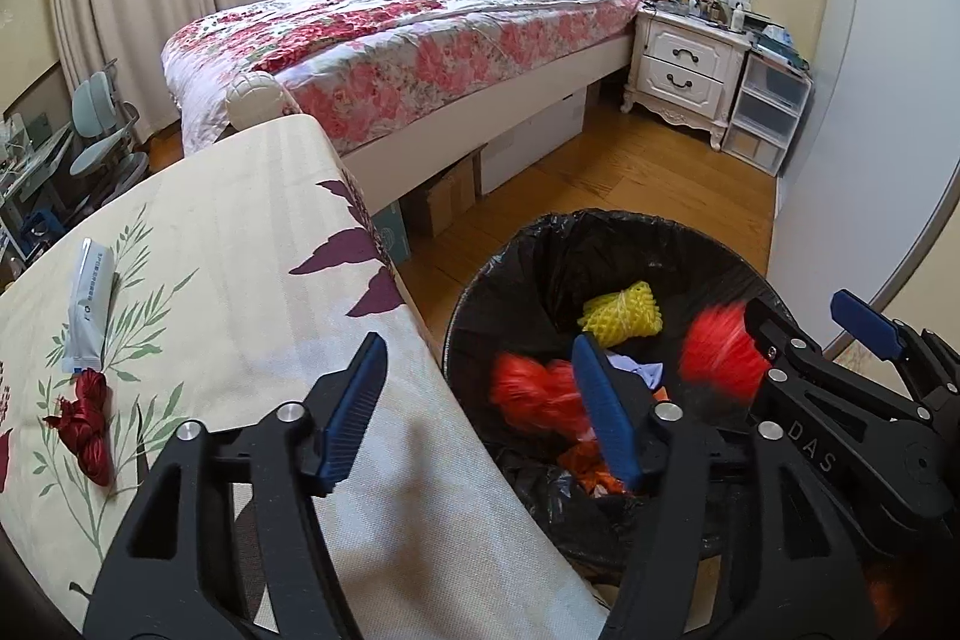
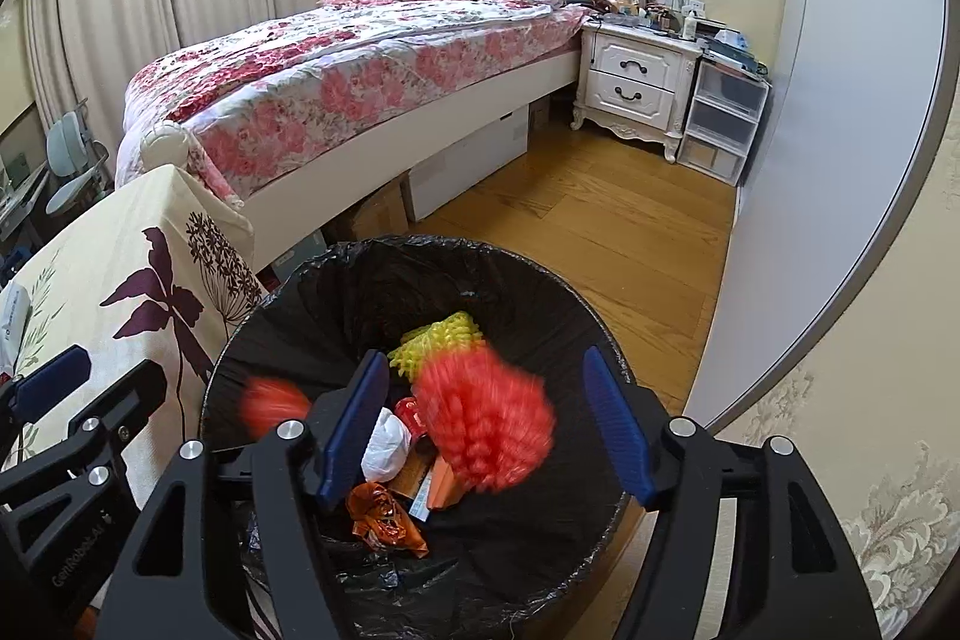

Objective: Collect trash
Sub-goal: 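Open both grippers to drop the red bag and foam net into the bin, then move both open grippers back over the dark red cloth and white packet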

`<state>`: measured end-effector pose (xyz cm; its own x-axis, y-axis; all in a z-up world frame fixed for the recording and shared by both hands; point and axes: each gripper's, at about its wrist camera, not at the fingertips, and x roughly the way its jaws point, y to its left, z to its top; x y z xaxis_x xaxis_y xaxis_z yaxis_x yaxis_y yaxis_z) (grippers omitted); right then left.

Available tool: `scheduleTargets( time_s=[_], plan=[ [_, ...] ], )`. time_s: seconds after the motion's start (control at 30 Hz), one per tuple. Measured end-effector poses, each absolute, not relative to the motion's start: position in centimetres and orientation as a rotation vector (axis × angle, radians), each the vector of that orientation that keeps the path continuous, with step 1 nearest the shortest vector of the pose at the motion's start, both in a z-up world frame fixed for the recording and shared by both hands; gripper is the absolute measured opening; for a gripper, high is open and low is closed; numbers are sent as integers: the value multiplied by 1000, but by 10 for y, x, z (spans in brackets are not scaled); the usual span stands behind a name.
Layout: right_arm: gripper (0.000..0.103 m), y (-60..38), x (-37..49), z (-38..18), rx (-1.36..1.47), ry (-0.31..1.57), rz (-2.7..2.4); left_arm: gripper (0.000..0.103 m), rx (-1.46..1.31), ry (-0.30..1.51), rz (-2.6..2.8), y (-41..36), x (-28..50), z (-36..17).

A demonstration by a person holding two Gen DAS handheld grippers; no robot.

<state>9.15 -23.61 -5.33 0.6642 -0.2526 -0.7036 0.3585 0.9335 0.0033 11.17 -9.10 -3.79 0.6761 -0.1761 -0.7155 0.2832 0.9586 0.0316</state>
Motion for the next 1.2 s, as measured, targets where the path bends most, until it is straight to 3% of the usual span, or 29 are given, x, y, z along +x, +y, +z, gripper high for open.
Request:
scheduleTargets(
  time_s=[0.3,1.2],
  plan=[
    [67,-231,89,-49,134,763,-345,75,129,781,-221,-74,107,-32],
    [77,-190,85,-36,107,761,-256,81,53,790,-99,-6,86,-18]
  ],
)
